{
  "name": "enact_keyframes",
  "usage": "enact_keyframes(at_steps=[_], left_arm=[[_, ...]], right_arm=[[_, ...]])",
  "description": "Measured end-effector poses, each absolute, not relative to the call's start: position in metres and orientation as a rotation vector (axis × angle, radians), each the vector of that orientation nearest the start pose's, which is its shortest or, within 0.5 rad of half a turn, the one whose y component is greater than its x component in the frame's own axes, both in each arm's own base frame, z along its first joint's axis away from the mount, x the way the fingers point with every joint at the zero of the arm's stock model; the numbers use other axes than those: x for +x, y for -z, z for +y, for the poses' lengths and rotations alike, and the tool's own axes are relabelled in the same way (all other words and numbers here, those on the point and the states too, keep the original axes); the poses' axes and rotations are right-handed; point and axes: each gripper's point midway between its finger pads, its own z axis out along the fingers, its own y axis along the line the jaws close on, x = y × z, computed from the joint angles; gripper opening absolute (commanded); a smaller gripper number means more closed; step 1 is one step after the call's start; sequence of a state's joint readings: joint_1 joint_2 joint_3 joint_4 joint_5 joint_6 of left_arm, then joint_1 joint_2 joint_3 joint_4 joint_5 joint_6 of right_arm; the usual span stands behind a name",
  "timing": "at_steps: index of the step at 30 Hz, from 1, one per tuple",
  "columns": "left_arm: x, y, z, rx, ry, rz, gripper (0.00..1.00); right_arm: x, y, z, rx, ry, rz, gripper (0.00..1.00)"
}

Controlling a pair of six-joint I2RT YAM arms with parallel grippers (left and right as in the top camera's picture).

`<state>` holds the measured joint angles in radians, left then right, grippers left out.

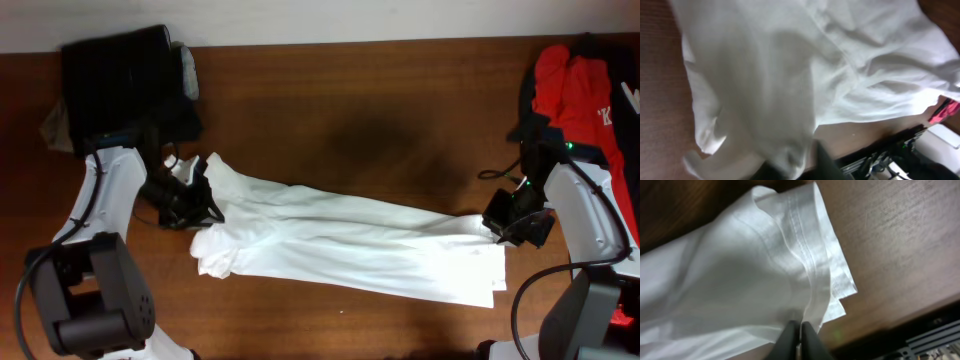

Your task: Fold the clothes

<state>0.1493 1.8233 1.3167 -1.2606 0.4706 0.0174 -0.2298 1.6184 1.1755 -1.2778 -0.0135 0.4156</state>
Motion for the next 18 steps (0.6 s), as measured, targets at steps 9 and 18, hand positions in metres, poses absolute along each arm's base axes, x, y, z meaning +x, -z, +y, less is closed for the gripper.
enact_keyframes(at_steps=[9,18], left_arm=[[0.29,-0.071,-0.033,-0.283,0.767,3.195,0.73],[0.333,-0.119,-0.032,-0.194,0.683,3.074,0.19]], right_arm=[[0.216,-0.087,-0.048,1.052,0.016,3.211,0.99],[0.247,-0.083,-0.037,0.989,-0.137,3.119,0.33]])
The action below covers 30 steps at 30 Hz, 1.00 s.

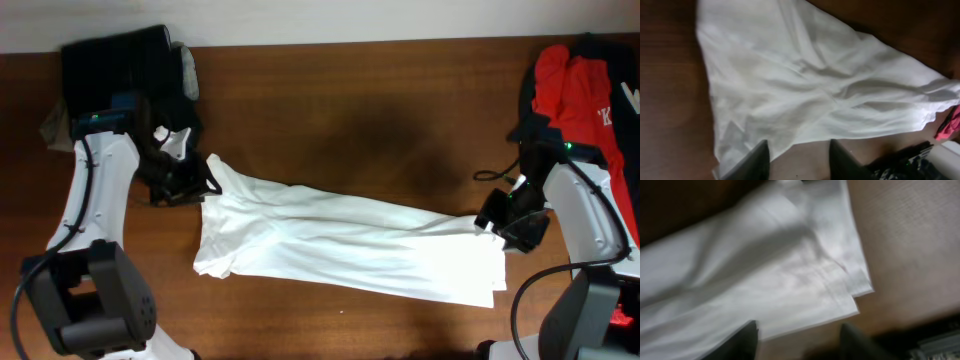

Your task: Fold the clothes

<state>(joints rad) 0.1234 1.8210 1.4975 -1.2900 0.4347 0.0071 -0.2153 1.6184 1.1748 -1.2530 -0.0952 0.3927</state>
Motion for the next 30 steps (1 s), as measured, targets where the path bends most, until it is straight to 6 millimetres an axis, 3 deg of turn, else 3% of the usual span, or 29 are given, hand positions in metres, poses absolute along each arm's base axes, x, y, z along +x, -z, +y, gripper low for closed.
enact_keyframes(at_steps=[3,5,7,11,14,19,26,30], left_arm=[[0.332,-0.117,-0.058,-0.063,0.654,3.096,0.14],[0.333,-0.114,-0.081,0.06,0.632,3.086,0.11],[0.333,-0.11,-0.091,0.104,0.613,3.084,0.09],[0.335,-0.095,-0.09,0.082,0.598,3.115,0.04],[0.335,-0.066,-0.089,0.057,0.603,3.193,0.02],[0.327,-0.03,-0.088,0.024,0.606,3.304,0.01],[0.323,-0.007,-0.083,0.004,0.574,3.368,0.01],[0.327,-0.003,-0.072,-0.066,0.507,3.367,0.01]], right_arm=[[0.261,-0.082,-0.018,0.871,-0.185,3.108,0.24],[0.27,-0.082,-0.001,0.772,-0.206,3.102,0.24],[0.275,-0.08,0.015,0.696,-0.221,3.104,0.24],[0.273,-0.063,0.025,0.674,-0.235,3.097,0.23],[0.269,-0.049,0.025,0.689,-0.234,3.094,0.23],[0.267,-0.035,0.025,0.702,-0.237,3.077,0.1],[0.256,-0.014,0.025,0.756,-0.228,3.097,0.04],[0.25,0.001,0.025,0.823,-0.215,3.143,0.04]])
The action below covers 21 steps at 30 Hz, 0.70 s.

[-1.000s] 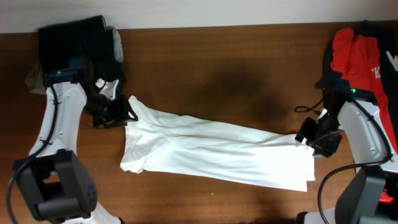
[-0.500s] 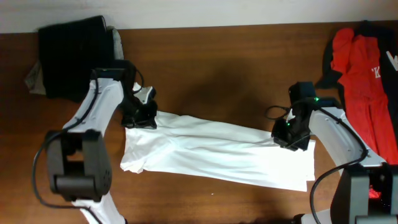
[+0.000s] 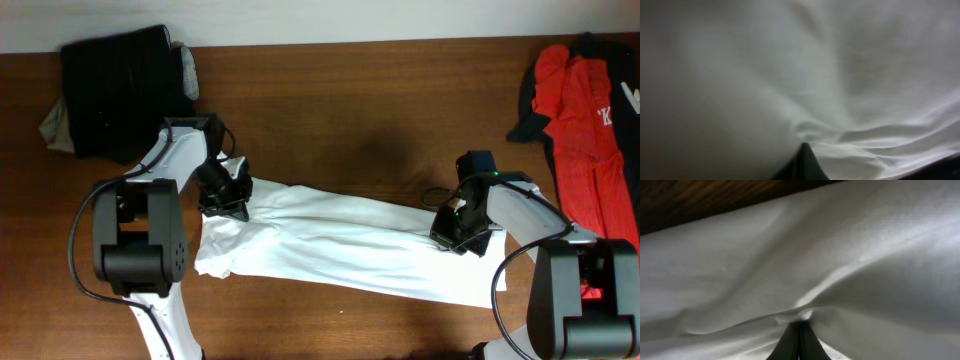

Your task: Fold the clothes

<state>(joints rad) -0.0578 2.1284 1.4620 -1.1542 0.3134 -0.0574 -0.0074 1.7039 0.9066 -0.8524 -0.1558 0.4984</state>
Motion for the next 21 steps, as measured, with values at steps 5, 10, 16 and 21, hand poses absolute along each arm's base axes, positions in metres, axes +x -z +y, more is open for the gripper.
enact_keyframes(at_steps=[5,10,16,21], left_arm=[[0.331,-0.002,-0.048,-0.194,0.485,3.358,0.02],[0.338,-0.001,-0.018,-0.341,0.498,3.313,0.02],[0.338,-0.001,0.016,-0.532,0.504,3.275,0.02],[0.338,0.001,0.047,-0.675,0.484,3.227,0.02]], right_arm=[[0.25,0.002,0.022,0.935,-0.287,3.138,0.04],[0.25,0.002,0.021,0.973,-0.333,3.131,0.04],[0.251,0.002,0.021,0.882,-0.344,3.15,0.04],[0.251,0.002,0.024,0.778,-0.315,3.17,0.05]])
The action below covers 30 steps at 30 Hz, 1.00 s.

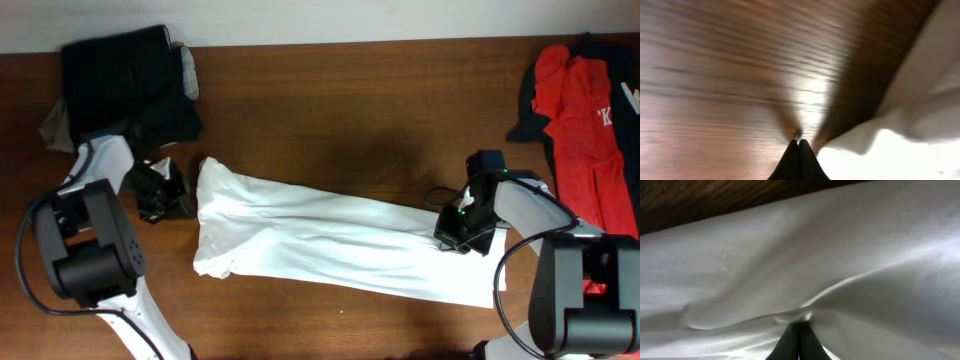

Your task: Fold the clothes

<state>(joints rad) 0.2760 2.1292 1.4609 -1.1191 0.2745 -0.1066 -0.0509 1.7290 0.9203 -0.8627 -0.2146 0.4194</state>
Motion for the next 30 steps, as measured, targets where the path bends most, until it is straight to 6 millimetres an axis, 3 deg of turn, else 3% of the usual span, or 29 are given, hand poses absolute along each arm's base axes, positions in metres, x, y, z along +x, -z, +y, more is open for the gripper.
enact_keyframes(at_steps=[5,8,11,13,16,17,23,26,30], left_arm=[[0.333,0.001,0.075,-0.825,0.489,3.179,0.01],[0.334,-0.001,0.078,-0.852,0.554,3.15,0.01],[0.342,-0.01,0.061,-0.756,0.715,3.106,0.02],[0.347,-0.031,0.046,-0.642,0.787,3.069,0.08],[0.35,-0.068,0.01,-0.389,0.791,3.047,0.08],[0.349,-0.072,-0.003,-0.309,0.776,3.061,0.08],[0.337,-0.055,-0.056,-0.026,0.558,3.206,0.08],[0.33,-0.034,-0.064,-0.005,0.519,3.267,0.08],[0.322,-0.008,-0.059,-0.041,0.461,3.331,0.02]], right_arm=[[0.253,0.002,0.026,0.694,-0.243,3.18,0.06],[0.254,0.002,0.026,0.684,-0.232,3.181,0.06],[0.254,0.002,0.027,0.682,-0.231,3.181,0.06],[0.254,0.002,0.027,0.682,-0.231,3.18,0.06],[0.256,0.002,0.027,0.683,-0.233,3.176,0.06],[0.256,0.002,0.027,0.687,-0.233,3.175,0.06],[0.256,0.002,0.027,0.687,-0.232,3.174,0.06],[0.256,0.002,0.027,0.685,-0.232,3.174,0.06],[0.256,0.002,0.027,0.686,-0.232,3.174,0.06]])
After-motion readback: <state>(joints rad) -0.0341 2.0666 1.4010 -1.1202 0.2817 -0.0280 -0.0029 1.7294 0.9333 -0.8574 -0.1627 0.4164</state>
